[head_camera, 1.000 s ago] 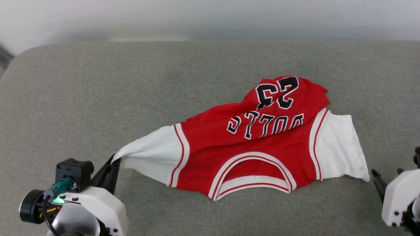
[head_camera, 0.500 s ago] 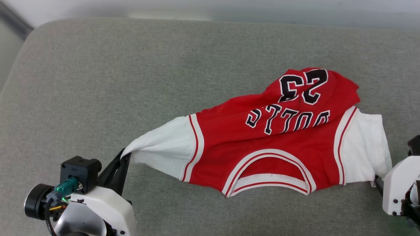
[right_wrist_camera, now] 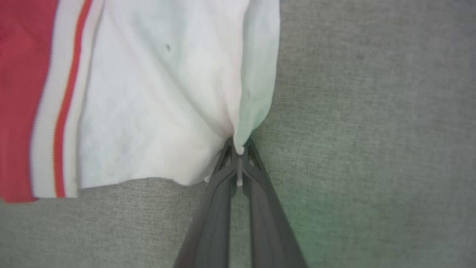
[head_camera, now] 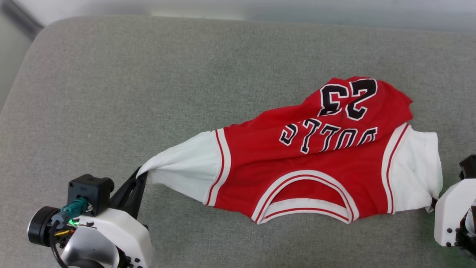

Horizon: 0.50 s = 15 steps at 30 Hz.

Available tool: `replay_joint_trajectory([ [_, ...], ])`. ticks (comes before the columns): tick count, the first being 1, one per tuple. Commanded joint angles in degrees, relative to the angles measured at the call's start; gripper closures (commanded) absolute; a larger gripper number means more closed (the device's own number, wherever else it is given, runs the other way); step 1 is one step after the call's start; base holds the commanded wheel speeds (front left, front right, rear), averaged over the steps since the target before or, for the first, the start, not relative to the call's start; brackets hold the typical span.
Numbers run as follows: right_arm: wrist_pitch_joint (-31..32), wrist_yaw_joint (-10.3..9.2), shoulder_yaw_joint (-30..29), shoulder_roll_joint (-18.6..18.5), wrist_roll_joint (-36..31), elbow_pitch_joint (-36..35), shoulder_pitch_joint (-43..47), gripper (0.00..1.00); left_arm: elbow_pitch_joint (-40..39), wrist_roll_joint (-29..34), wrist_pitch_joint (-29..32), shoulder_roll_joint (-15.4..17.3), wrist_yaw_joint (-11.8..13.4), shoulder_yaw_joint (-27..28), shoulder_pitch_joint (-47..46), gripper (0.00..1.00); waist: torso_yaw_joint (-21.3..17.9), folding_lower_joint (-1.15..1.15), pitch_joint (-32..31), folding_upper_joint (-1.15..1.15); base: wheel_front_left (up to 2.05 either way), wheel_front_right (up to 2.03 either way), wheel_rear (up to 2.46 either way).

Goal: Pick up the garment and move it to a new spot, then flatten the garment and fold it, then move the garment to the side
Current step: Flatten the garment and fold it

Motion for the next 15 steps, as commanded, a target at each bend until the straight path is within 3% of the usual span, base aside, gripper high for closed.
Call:
replay_joint_trajectory([
  [1,0.2,-0.06,0.5,0.4,0.3,2.6,2.3,1.0,0.1,-0.3,-0.4,0.3,0.3,0.4,0.1,1.0,-0.4,0.0,-0.9,0.0,0.0,0.0,0.0],
  [3,-2.2,-0.09,-1.5,-3.0,1.6,-1.2,1.4,1.0,0.5,-0.6,-1.3,1.0,0.5,1.7,1.1,1.0,-1.4,0.0,-3.7,0.0,0.0,0.0,0.0],
  [11,-0.6,-0.05,-2.1,-8.4,6.6,-11.7,-2.0,1.0,-1.6,-1.3,-2.5,4.3,0.6,6.6,2.4,1.0,-4.8,0.0,-9.4,0.0,0.0,0.0,0.0],
  [15,1.1,-0.05,-2.9,-9.4,9.9,-17.1,-4.7,1.0,-4.0,-2.2,-2.6,6.4,0.2,9.6,1.9,1.0,-6.4,0.0,-11.5,0.0,0.0,0.0,0.0],
])
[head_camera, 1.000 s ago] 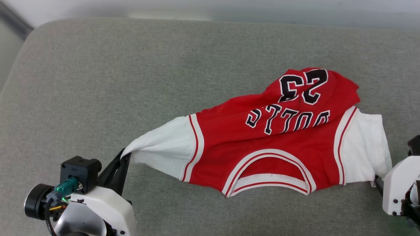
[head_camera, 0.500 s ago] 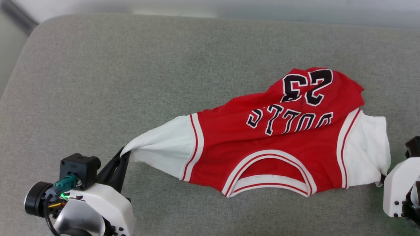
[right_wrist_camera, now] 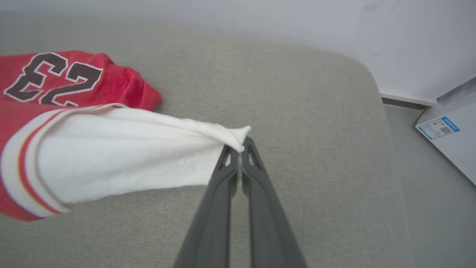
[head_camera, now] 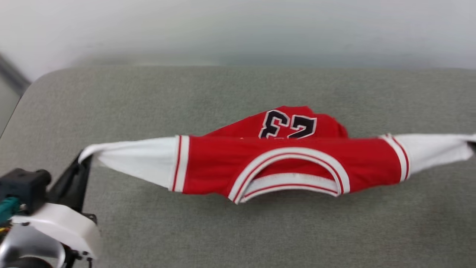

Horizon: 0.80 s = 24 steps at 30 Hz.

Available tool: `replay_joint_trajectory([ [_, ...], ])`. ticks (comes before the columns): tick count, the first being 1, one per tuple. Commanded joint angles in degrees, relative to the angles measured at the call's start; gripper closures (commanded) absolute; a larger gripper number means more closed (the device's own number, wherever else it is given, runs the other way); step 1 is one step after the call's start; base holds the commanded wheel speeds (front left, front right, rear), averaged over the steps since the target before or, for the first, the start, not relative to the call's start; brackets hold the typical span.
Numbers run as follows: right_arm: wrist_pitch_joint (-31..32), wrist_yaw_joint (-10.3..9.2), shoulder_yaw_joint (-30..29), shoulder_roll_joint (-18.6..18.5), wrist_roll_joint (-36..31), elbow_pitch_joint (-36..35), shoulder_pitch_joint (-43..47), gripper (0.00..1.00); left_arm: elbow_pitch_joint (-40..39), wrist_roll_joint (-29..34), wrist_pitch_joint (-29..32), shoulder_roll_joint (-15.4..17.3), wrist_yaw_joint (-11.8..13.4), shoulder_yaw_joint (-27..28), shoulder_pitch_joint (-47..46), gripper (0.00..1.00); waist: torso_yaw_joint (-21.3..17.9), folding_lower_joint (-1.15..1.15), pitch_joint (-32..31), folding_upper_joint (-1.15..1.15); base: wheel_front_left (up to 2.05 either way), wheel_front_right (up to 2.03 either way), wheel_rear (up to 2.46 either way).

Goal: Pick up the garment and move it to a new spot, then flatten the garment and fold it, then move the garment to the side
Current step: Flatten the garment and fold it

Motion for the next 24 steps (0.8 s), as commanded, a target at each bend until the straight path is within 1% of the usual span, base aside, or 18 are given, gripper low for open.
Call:
replay_joint_trajectory([
  [1,0.3,-0.06,-0.3,-0.4,0.8,-1.2,-1.5,1.0,-0.8,-0.2,-0.3,0.8,0.0,1.0,-0.5,1.0,-1.6,0.0,-1.7,0.0,0.0,0.0,0.0],
  [8,0.8,-0.06,-1.7,-0.8,4.3,-7.9,-10.0,1.0,-5.0,-1.7,0.3,5.6,-1.0,7.3,-4.8,1.0,-3.6,0.0,-3.2,0.0,0.0,0.0,0.0],
  [16,0.5,-0.05,-0.8,-0.9,5.8,-10.6,-21.3,1.0,-8.2,-4.9,0.3,10.6,-2.1,13.3,-15.7,1.0,-4.9,0.0,-2.6,0.0,0.0,0.0,0.0],
  [20,-0.3,-0.05,0.8,-1.5,5.3,-10.4,-26.9,1.0,-8.0,-6.9,0.9,13.7,-3.4,14.1,-23.2,1.0,-5.2,0.0,-0.6,0.0,0.0,0.0,0.0],
  [24,-2.6,-0.05,3.3,-2.4,4.6,-8.4,-33.2,1.0,-4.6,-8.2,0.6,16.5,-4.8,12.8,-32.1,1.0,-5.4,0.0,2.7,0.0,0.0,0.0,0.0],
])
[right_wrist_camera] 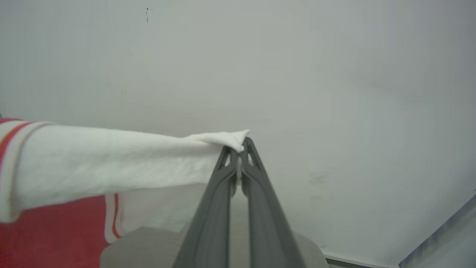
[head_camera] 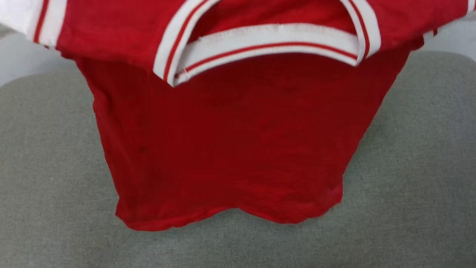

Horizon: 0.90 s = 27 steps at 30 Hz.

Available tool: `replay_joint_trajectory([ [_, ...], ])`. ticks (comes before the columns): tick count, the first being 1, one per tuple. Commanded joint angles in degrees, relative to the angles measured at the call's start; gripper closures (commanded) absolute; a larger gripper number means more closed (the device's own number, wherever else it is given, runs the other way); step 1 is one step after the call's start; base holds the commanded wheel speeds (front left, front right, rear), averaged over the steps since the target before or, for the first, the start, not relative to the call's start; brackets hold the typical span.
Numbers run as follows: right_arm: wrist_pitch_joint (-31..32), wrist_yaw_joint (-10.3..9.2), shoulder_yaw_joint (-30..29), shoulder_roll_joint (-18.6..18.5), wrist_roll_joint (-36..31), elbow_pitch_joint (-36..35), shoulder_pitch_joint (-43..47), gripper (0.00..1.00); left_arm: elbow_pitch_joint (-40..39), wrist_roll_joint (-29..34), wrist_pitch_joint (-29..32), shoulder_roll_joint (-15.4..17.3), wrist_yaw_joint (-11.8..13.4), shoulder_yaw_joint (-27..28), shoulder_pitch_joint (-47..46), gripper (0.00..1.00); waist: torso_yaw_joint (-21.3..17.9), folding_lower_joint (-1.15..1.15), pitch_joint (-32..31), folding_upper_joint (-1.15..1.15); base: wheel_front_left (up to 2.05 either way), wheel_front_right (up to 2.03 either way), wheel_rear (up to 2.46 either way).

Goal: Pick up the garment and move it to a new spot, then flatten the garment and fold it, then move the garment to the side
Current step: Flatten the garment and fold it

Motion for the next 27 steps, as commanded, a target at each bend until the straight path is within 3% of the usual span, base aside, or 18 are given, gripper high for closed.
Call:
replay_joint_trajectory([
  [1,-1.2,-0.04,0.8,-0.5,-0.6,0.8,-2.7,1.0,1.5,-0.5,-0.2,0.7,-0.5,-0.8,-3.1,1.0,-0.2,0.0,2.6,0.0,0.0,0.0,0.0],
  [8,-6.7,-0.05,5.1,-1.3,-3.5,7.6,-16.1,1.0,11.9,-0.8,-2.0,2.3,-3.6,-7.3,-21.5,1.0,0.2,0.0,10.9,0.0,0.0,0.0,0.0],
  [13,-10.5,-0.04,7.3,-2.1,-7.0,13.3,-23.0,1.0,20.5,0.1,-4.2,-0.9,-4.6,-12.8,-33.8,1.0,1.3,0.0,15.6,0.0,0.0,0.0,0.0],
  [14,-13.2,-0.04,8.2,-2.4,-8.6,16.4,-26.7,1.0,25.0,0.6,-4.8,-2.8,-4.8,-15.0,-39.5,1.0,1.7,0.0,18.0,0.0,0.0,0.0,0.0],
  [19,-20.1,-0.04,8.9,-2.2,-12.6,25.7,-35.7,1.0,35.1,3.1,-8.9,-7.2,-4.0,-18.0,-51.7,1.0,2.5,0.0,23.2,0.0,0.0,0.0,0.0],
  [27,-28.8,-0.05,8.9,-0.2,-16.9,35.9,-44.9,1.0,45.0,5.5,-15.8,-11.8,-4.0,-20.7,-60.9,1.0,3.5,0.0,28.3,0.0,0.0,0.0,0.0],
])
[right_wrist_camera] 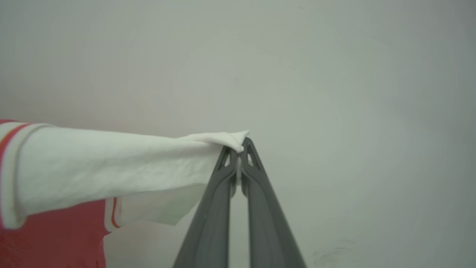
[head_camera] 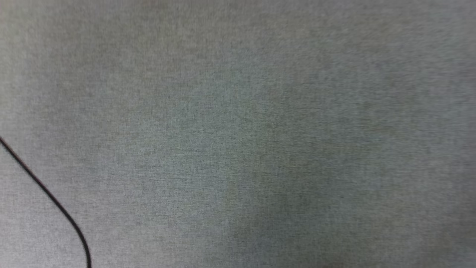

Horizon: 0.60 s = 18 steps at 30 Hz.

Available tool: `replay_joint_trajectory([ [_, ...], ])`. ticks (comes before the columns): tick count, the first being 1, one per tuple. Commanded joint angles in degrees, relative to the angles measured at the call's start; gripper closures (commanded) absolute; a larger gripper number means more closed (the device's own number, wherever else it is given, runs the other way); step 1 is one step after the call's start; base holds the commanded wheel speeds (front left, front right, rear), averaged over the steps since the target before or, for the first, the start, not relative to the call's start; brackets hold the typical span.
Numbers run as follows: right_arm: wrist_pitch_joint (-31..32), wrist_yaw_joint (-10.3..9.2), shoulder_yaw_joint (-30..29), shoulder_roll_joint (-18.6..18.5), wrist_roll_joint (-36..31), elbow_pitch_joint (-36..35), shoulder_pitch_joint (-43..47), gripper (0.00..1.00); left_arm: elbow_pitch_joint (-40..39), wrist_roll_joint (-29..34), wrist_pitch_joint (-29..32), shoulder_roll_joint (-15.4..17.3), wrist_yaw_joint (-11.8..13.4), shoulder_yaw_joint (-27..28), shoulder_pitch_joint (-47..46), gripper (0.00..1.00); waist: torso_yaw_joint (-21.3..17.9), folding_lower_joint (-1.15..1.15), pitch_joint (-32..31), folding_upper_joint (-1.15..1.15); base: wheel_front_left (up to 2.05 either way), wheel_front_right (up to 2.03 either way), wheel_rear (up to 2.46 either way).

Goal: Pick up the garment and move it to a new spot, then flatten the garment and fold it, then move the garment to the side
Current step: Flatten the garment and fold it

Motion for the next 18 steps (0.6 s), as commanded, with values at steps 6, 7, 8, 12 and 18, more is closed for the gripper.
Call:
replay_joint_trajectory([
  [6,-4.0,-0.05,1.2,2.0,-1.0,5.7,1.4,1.0,4.7,1.0,-5.0,-3.4,-0.4,-2.7,3.1,1.0,1.4,-0.02,2.3,0.0,0.0,0.0,0.0],
  [7,-4.4,-0.04,1.3,2.4,-1.0,6.7,2.4,1.0,5.5,0.8,-5.5,-4.1,-0.4,-3.2,4.3,1.0,1.5,-0.02,2.2,0.0,0.0,0.0,0.0],
  [8,-4.7,-0.04,1.4,2.8,-0.9,7.5,3.3,1.0,6.3,0.8,-6.1,-4.5,-0.5,-3.8,5.6,1.0,1.6,-0.02,2.0,0.0,0.0,0.0,0.0],
  [12,-4.9,-0.04,2.7,2.7,0.5,9.7,8.8,1.0,12.2,0.2,-8.9,-5.8,-2.2,-6.0,10.1,1.0,1.9,-0.02,0.6,0.0,0.0,0.0,0.0],
  [18,-3.1,-0.04,5.1,0.7,3.9,10.8,19.7,1.0,18.2,0.1,-12.8,-5.6,-3.4,-8.7,18.9,1.0,2.0,-0.02,-3.8,0.0,0.0,0.0,0.0],
])
